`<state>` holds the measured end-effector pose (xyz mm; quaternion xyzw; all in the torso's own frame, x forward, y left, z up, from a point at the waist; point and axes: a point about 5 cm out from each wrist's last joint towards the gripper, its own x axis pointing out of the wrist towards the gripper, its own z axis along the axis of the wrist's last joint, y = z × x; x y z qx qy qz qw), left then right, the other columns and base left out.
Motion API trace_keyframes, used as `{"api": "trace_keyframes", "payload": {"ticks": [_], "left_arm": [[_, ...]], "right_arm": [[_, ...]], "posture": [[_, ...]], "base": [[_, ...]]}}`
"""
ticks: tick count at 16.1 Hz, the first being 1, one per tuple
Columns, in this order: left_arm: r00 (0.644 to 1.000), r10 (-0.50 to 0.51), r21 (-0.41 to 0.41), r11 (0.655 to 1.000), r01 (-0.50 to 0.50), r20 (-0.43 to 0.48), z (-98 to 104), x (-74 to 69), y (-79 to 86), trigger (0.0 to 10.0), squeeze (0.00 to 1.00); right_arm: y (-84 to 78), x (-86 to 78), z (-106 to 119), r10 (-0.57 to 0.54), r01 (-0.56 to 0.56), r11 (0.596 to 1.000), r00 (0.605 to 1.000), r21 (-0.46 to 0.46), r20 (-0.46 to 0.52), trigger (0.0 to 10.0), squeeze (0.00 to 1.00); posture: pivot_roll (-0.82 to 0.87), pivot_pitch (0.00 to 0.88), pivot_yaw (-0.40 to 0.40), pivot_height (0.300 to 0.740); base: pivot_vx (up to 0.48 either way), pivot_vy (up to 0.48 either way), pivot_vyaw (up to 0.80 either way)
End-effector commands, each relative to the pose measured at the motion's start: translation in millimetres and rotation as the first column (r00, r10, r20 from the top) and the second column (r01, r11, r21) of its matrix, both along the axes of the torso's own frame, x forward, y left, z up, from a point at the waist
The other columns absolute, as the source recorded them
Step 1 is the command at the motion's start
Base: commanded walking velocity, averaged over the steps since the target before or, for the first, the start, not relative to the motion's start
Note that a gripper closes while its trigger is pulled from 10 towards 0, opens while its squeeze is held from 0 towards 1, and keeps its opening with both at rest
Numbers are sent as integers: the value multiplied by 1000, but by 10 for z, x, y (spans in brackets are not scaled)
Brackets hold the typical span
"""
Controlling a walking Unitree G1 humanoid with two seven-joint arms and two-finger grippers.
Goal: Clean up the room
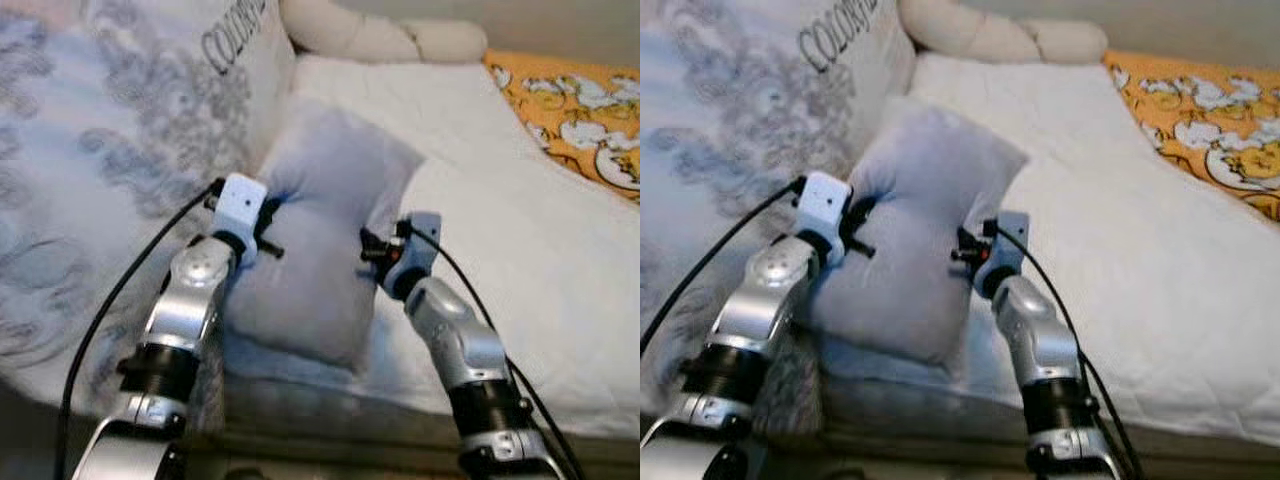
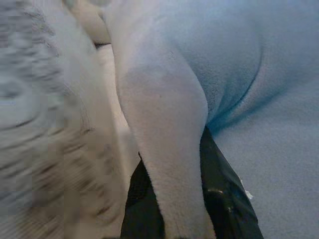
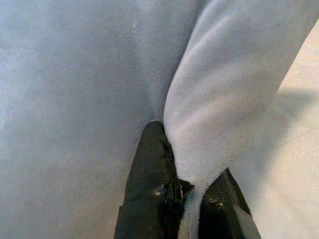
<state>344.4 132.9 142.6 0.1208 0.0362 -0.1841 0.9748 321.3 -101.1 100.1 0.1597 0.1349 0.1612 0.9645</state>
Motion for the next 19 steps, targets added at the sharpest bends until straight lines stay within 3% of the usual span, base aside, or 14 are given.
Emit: {"api": "trace_keyframes", "payload": {"ticks": [1,5,6,7,11,15,16,17,19], "left_arm": [[998,-19,-10,1000,20,53,120,19,-91,10000,0],[999,4,5,1000,-4,46,108,40,-50,10000,0],[998,0,39,999,-2,56,116,69,-29,10000,0],[998,-4,51,999,1,66,127,87,-20,10000,0],[995,-22,115,993,11,96,162,189,-30,10000,0],[992,-72,261,964,43,100,127,340,-132,10000,0],[991,-80,313,949,42,109,131,378,-138,10000,0],[984,-124,406,912,63,126,133,418,-149,10000,0],[981,-151,475,877,75,124,165,461,-132,10000,0]], "right_arm": [[-82,8,23,-19,19,1000,1000,-13,15,10000,0],[-104,-24,-25,8,-9,1000,1000,-20,-14,10000,0],[-172,-16,-66,-28,28,1000,999,1,-45,10000,235],[-219,-6,-97,-62,61,998,996,-19,-59,10000,1000],[-351,-5,-210,-157,151,986,983,-71,-92,10000,1000],[-473,-17,-256,-197,188,977,977,-104,-82,10000,1000],[-466,-40,-243,-168,161,980,984,-114,-57,10000,1000],[-403,-98,-177,-63,63,994,998,-90,7,10000,1000],[-363,-176,-104,67,-56,991,993,-119,92,10000,1000]], "posture": [[143,0,-43,740],[140,0,-40,740],[140,0,-41,740],[140,0,-41,740],[135,0,-40,740],[124,0,-31,740],[115,0,-24,740],[97,0,-12,740],[81,0,-2,740]], "base": [[307,0,0],[142,0,0],[0,0,0],[0,0,0],[0,0,0],[0,0,0],[0,0,0],[0,0,0],[0,0,0]]}}
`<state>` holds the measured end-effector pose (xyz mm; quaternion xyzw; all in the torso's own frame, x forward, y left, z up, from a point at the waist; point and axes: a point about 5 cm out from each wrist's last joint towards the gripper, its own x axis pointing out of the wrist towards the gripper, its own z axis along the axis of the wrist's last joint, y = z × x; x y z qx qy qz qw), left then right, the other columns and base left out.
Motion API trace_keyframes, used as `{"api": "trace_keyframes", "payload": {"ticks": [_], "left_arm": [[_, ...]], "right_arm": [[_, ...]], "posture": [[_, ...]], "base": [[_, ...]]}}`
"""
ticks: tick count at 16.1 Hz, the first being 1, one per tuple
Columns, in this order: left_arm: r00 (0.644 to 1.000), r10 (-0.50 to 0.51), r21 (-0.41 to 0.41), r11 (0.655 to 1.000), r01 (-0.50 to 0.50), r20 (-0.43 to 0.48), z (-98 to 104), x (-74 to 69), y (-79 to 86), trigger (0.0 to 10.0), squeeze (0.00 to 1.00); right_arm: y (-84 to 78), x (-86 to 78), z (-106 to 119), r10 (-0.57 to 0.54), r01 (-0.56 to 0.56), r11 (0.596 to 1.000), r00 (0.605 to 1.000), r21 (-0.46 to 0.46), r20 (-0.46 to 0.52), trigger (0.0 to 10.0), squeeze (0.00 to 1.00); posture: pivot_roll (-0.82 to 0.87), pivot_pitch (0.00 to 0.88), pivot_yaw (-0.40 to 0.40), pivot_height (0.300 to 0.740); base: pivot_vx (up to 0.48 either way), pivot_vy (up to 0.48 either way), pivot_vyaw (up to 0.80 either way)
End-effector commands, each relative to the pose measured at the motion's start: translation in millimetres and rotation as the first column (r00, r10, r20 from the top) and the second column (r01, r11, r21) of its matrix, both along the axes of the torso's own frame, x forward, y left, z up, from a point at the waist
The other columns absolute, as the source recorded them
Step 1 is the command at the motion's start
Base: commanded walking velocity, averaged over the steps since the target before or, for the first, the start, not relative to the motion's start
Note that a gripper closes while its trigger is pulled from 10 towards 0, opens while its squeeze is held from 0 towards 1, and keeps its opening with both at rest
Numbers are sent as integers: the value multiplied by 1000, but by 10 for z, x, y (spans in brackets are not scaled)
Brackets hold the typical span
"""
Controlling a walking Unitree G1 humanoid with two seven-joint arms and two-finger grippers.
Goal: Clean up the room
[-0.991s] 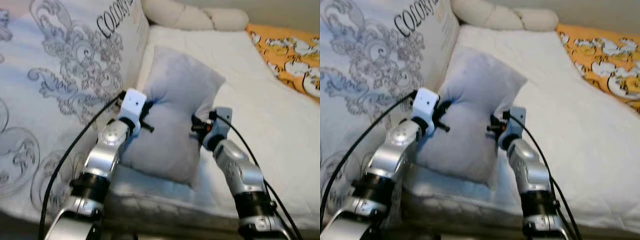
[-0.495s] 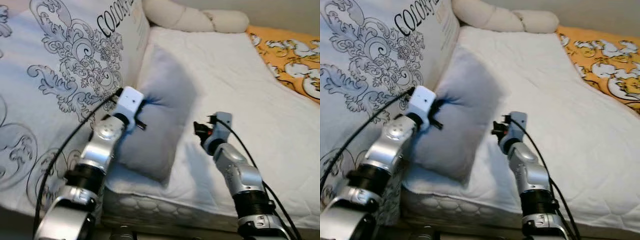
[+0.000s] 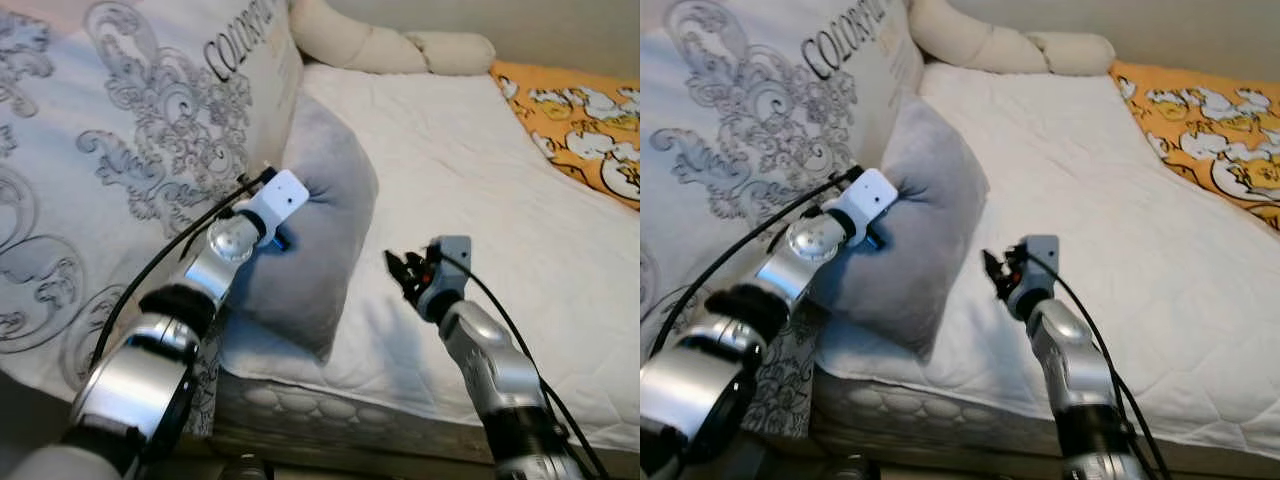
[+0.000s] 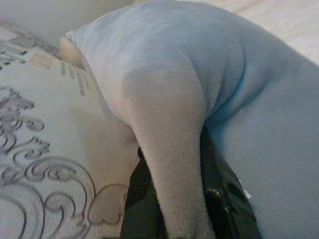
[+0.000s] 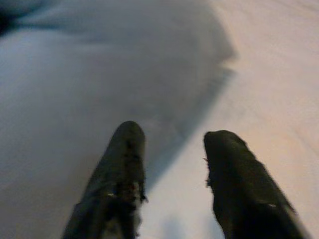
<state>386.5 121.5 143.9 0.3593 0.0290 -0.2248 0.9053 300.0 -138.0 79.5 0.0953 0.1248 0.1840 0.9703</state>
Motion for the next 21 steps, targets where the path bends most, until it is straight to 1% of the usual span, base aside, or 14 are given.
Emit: {"api": "trace_keyframes", "payload": {"ticks": [1,3,4,5,7,9,11,12,14,15,16,19,20,21], "left_arm": [[997,-1,42,999,-2,77,189,76,18,10000,0],[992,76,76,994,-84,96,307,161,164,10000,0],[982,148,82,984,-157,114,390,210,308,10000,0],[981,155,86,982,-166,120,400,215,326,10000,0],[974,194,154,966,-210,114,464,234,524,10000,0],[974,200,150,965,-214,102,482,237,563,10000,0],[984,160,183,968,-171,72,351,201,524,10000,0],[987,152,177,971,-160,56,314,190,514,10000,0],[989,146,140,980,-144,1,240,166,512,10000,0],[989,147,105,984,-144,-19,238,164,518,10000,145],[989,133,60,990,-129,-59,239,159,529,10000,1000],[990,136,55,990,-134,-47,287,170,566,10000,1000],[989,146,40,989,-145,-35,325,178,593,10000,1000],[988,155,-5,988,-155,-23,370,185,618,10000,1000]], "right_arm": [[-8,2,117,55,-52,998,995,-35,78,10000,1000],[-64,-45,162,105,-106,994,990,13,92,10000,1000],[-77,-102,230,178,-181,983,975,13,135,10000,1000],[-79,-111,237,190,-193,981,971,8,142,10000,1000],[-139,-214,355,322,-323,946,929,-24,185,10000,1000],[-202,-251,403,383,-379,923,901,-60,204,10000,1000],[-215,-257,412,430,-427,902,880,-58,203,10000,1000],[-204,-265,433,448,-449,892,869,-48,210,10000,1000],[-162,-322,545,512,-531,848,818,0,263,10000,1000],[-162,-333,560,524,-545,839,808,4,269,10000,1000],[-176,-329,562,527,-547,837,806,0,269,10000,1000],[-199,-311,556,513,-535,845,811,1,280,10000,1000],[-209,-311,549,504,-526,851,818,3,278,10000,1000],[-216,-309,547,493,-517,856,819,2,293,10000,1000]], "posture": [[77,0,1,740],[68,0,10,740],[63,0,17,740],[53,0,26,740],[53,0,29,740],[70,0,14,740],[70,0,14,740],[77,0,4,740],[79,0,2,740],[80,0,2,740],[79,0,1,740],[78,0,3,740],[79,0,3,740],[78,0,6,740]], "base": [[0,0,0],[0,0,0],[0,0,0],[0,0,0],[0,0,0],[0,0,0],[0,0,0],[0,0,0],[0,0,0],[0,0,0],[0,0,0],[0,0,0],[0,0,0],[0,0,0]]}}
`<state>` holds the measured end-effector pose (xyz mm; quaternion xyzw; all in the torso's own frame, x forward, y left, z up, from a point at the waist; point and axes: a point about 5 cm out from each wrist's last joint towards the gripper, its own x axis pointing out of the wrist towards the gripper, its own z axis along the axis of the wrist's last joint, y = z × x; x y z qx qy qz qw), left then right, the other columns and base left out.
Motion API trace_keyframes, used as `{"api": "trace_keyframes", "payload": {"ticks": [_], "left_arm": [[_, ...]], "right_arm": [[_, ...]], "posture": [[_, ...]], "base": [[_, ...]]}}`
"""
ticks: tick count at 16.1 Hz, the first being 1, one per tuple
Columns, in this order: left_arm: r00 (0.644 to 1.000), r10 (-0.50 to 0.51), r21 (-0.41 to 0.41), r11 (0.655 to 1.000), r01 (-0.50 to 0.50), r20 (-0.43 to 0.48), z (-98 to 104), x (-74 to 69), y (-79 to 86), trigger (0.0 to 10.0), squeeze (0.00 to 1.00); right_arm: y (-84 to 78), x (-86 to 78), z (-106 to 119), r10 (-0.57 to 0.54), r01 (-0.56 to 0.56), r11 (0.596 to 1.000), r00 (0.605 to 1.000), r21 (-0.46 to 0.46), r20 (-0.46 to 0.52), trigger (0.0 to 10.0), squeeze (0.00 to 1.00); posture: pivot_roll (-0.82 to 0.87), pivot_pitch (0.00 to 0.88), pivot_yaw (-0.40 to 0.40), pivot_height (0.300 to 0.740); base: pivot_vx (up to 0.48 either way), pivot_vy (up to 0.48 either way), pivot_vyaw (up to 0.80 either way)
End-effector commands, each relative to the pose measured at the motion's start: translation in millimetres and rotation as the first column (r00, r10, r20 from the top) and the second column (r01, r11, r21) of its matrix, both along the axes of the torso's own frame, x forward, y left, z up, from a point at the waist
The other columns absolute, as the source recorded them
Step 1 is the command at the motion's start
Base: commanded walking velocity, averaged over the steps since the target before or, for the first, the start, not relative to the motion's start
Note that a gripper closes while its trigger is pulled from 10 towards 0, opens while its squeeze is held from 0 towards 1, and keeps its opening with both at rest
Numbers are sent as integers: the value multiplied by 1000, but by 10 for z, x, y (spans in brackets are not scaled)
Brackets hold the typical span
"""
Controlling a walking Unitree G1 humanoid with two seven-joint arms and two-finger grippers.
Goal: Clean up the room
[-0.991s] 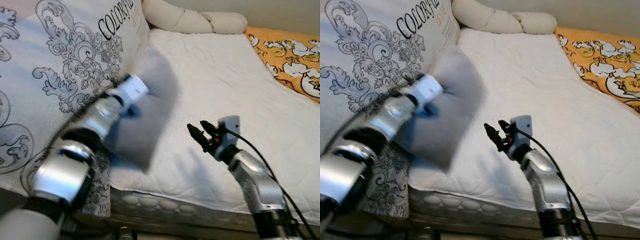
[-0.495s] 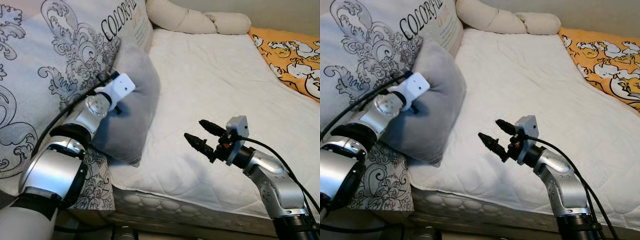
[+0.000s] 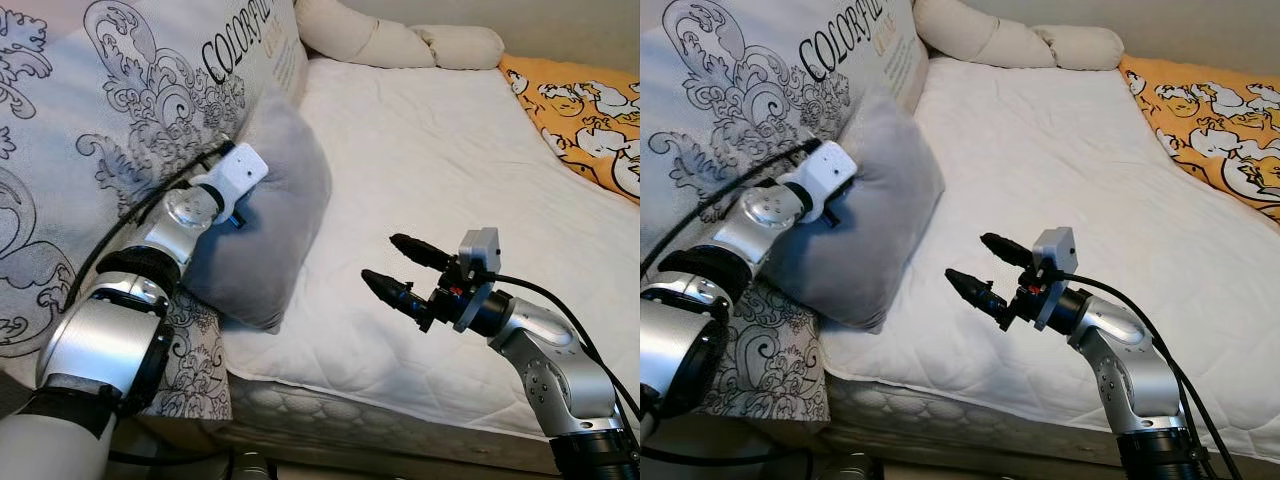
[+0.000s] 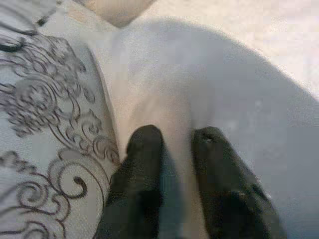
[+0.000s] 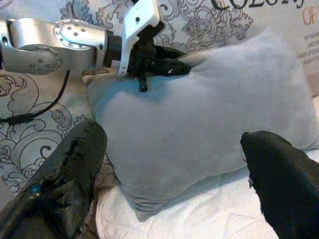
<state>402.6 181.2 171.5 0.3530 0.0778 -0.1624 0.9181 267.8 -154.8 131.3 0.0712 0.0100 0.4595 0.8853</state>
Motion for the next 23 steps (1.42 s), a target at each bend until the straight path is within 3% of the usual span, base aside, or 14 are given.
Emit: {"api": "trace_keyframes", "payload": {"ticks": [1,2,5,6,7,9,10,12,13,15,17,19,20,23], "left_arm": [[999,4,-37,999,-2,38,126,27,41,10000,1000],[999,2,-46,999,0,44,140,27,49,10000,1000],[982,44,-266,964,7,184,378,44,66,10000,1000],[980,45,-443,895,46,193,427,24,44,10000,475],[975,16,-512,853,101,221,422,-32,1,10000,392],[971,-19,-550,821,150,237,339,-145,-78,10000,392],[978,-28,-582,800,144,204,135,-332,-160,10000,400],[986,-20,-600,791,118,168,-65,-523,-218,10000,404],[995,26,-604,796,38,97,-331,-774,-211,10000,408],[996,48,-577,817,1,70,-448,-885,-178,10000,404],[995,88,-532,845,-51,43,-533,-1019,-108,10000,404],[985,173,-523,838,-152,-9,-629,-1184,61,10000,408],[975,221,-523,827,-205,-33,-667,-1271,138,10000,404],[964,262,-514,821,-250,-50,-702,-1310,152,10000,404]], "right_arm": [[-48,7,16,-19,19,1000,1000,10,9,10000,1000],[-46,4,12,-20,20,1000,1000,10,4,10000,1000],[-61,4,16,-55,55,998,998,17,14,10000,1000],[-66,21,15,-118,118,993,993,19,21,10000,1000],[-52,26,9,-153,152,988,988,26,19,10000,1000],[-34,35,-12,-215,215,976,977,25,5,10000,1000],[-31,58,-70,-323,324,946,946,22,-34,10000,0],[-47,77,-136,-449,449,894,893,0,-39,10000,0],[-92,88,-242,-609,607,793,792,-55,-44,10000,0],[-94,84,-248,-647,645,762,762,-50,-33,10000,0],[-35,80,-234,-640,639,769,768,-19,-40,10000,0],[-67,111,-236,-702,702,712,712,-6,-14,10000,0],[-87,128,-283,-739,738,673,672,-37,-48,10000,0],[-58,110,-387,-728,718,685,678,-121,-99,10000,0]], "posture": [[78,0,6,740],[78,0,6,740],[77,0,8,740],[75,0,10,740],[69,0,11,740],[61,0,10,740],[51,0,0,740],[51,0,-7,740],[53,0,-21,740],[64,0,-33,740],[81,0,-49,740],[95,0,-70,740],[95,0,-78,740],[87,0,-77,740]], "base": [[0,0,0],[0,0,0],[0,0,0],[0,0,0],[0,0,0],[0,0,0],[0,0,0],[0,-300,0],[0,-480,0],[0,-480,0],[0,-480,0],[0,-480,0],[0,-480,0],[0,-480,0]]}}
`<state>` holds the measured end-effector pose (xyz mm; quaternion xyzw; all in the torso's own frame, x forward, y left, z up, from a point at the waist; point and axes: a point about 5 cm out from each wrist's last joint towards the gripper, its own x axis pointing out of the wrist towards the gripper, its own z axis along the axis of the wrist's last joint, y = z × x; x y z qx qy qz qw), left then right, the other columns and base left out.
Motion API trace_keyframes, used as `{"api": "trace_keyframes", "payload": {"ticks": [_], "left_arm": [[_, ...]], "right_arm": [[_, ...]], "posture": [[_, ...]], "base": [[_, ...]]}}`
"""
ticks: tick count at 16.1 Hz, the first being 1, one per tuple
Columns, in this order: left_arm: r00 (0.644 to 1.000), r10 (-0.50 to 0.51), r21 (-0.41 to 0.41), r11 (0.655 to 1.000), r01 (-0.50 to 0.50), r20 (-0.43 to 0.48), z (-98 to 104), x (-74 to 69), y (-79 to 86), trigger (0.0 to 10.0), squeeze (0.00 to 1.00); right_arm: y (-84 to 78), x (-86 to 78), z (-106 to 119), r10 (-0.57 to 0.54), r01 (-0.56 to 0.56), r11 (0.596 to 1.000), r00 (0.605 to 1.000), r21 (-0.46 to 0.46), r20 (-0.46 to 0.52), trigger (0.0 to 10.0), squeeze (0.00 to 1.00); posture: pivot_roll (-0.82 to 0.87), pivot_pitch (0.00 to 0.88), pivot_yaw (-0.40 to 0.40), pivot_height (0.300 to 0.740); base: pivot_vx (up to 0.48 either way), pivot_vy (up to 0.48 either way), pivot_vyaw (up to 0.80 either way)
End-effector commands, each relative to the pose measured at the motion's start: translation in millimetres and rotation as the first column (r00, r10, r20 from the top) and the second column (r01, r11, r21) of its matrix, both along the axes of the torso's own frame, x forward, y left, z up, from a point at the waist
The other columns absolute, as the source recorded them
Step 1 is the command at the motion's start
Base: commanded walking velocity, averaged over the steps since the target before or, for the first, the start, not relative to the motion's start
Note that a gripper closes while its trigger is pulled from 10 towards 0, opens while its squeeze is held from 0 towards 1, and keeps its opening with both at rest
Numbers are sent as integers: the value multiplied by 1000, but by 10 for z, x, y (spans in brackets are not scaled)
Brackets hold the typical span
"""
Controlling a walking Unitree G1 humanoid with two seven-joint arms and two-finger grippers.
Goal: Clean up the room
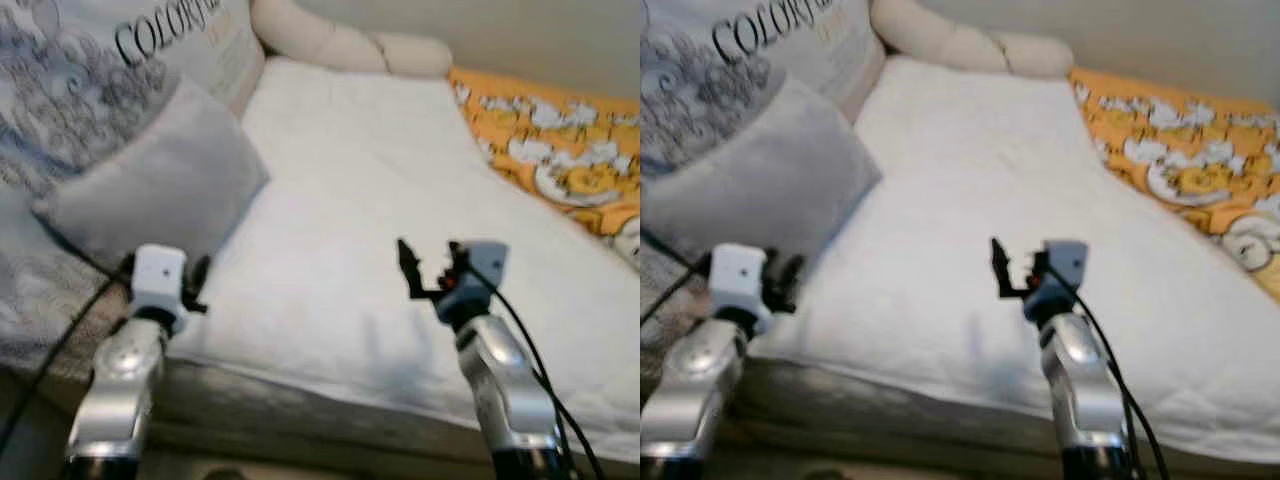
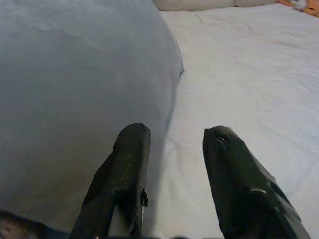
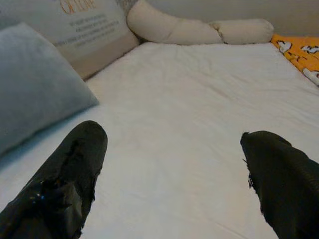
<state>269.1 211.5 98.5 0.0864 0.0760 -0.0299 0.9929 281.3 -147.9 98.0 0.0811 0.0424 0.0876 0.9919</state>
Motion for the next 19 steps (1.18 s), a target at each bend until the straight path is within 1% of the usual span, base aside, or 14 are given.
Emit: {"api": "trace_keyframes", "payload": {"ticks": [1,2,4,6,8,9,12,15,17,19], "left_arm": [[999,-34,-22,999,34,10,28,27,-157,10000,404],[999,-32,-31,999,32,7,32,27,-163,10000,404],[1000,-24,-36,999,24,-9,32,34,-172,10000,408],[1000,0,-41,999,-1,-24,26,57,-149,10000,412],[999,1,-23,1000,-2,-49,-2,87,-128,10000,412],[999,-5,-16,1000,4,-50,-1,104,-135,10000,412],[998,-22,7,1000,22,-54,-3,132,-162,10000,412],[998,-24,10,1000,25,-56,-2,156,-174,10000,412],[998,-28,16,999,29,-56,2,167,-169,10000,412],[998,-39,32,999,41,-56,13,175,-159,10000,412]], "right_arm": [[-133,-28,-70,-50,48,998,998,-36,-48,10000,0],[-138,-29,-79,-59,57,998,997,-37,-54,10000,0],[-200,-40,-98,-105,103,994,993,-42,-58,10000,0],[-235,-43,-109,-122,118,992,990,-52,-76,10000,0],[-242,-43,-100,-127,122,991,989,-62,-77,10000,0],[-254,-42,-111,-146,142,989,986,-50,-82,10000,0],[-286,-5,-114,-177,172,983,981,-61,-85,10000,0],[-296,16,-102,-184,178,981,980,-72,-80,10000,0],[-278,29,-107,-182,176,982,980,-70,-83,10000,0],[-251,36,-110,-179,174,983,980,-64,-86,10000,0]], "posture": [[84,0,-74,740],[84,0,-74,740],[66,0,-56,740],[52,0,-43,740],[47,0,-31,740],[46,0,-29,740],[54,0,-33,740],[58,0,-36,740],[60,0,-31,740],[80,0,-43,740]], "base": [[0,-480,0],[0,-480,0],[0,-480,0],[0,-480,0],[0,-480,747],[0,-480,681],[0,-480,0],[0,-480,0],[0,-480,0],[0,-480,0]]}}
